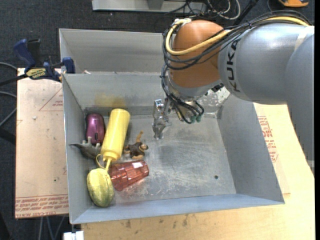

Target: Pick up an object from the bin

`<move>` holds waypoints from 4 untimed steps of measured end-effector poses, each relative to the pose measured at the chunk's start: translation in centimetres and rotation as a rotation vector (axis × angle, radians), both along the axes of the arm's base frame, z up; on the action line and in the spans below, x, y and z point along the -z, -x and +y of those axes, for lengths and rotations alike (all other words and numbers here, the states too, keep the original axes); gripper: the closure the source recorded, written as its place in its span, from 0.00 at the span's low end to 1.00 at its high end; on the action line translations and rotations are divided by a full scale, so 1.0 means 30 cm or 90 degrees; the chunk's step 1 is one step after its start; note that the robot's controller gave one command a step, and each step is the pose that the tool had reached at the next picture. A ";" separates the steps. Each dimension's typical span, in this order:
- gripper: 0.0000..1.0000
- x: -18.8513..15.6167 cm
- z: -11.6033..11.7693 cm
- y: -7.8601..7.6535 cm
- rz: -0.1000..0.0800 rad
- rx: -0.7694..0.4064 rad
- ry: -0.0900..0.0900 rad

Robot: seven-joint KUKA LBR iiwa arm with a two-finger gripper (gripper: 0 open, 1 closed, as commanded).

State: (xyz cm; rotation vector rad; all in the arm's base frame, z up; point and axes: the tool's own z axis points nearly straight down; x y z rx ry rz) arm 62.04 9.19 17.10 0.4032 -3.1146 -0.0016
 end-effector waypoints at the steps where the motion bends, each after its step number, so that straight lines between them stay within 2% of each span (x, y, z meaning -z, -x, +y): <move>1: 0.00 0.340 -0.069 0.001 -0.005 -0.018 -0.002; 2: 0.00 0.329 -0.069 0.001 -0.004 -0.019 -0.002; 3: 0.00 0.317 0.024 -0.013 -0.005 -0.064 0.001; 4: 1.00 0.323 0.196 0.030 -0.006 -0.149 -0.001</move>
Offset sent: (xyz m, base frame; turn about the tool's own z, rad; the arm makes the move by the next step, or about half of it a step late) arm 0.0000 0.0000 0.0000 0.0000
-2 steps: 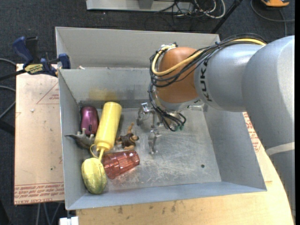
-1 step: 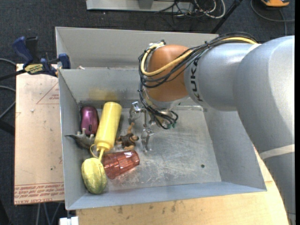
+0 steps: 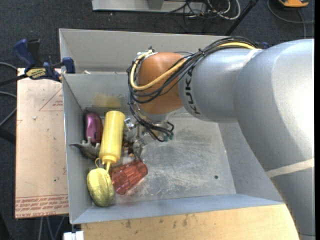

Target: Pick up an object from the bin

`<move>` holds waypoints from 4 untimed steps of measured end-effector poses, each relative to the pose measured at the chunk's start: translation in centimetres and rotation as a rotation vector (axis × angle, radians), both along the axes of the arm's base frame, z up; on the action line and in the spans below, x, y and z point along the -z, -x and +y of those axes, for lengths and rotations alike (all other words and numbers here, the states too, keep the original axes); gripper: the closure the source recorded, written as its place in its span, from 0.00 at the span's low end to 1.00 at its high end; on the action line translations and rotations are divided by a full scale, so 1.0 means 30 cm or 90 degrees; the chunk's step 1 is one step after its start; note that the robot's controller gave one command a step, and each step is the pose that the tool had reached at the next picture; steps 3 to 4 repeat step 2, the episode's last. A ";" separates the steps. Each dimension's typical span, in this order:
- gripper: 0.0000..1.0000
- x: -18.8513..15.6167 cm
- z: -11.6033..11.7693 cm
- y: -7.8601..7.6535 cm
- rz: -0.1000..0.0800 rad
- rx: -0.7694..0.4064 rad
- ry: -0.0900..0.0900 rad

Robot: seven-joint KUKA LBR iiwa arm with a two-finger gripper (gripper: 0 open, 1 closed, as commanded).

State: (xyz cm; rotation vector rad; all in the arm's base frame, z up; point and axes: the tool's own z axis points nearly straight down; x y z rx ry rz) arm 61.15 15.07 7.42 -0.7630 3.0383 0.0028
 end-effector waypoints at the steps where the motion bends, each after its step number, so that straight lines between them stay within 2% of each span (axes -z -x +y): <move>1: 1.00 0.000 0.000 0.000 0.000 0.000 0.000; 2: 1.00 -0.660 -0.003 0.012 0.004 -0.043 0.002; 4: 1.00 -0.660 -0.003 0.012 0.004 -0.043 0.002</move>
Offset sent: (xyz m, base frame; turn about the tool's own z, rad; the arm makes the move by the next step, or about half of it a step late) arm -0.0042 -0.0018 0.2014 -0.0711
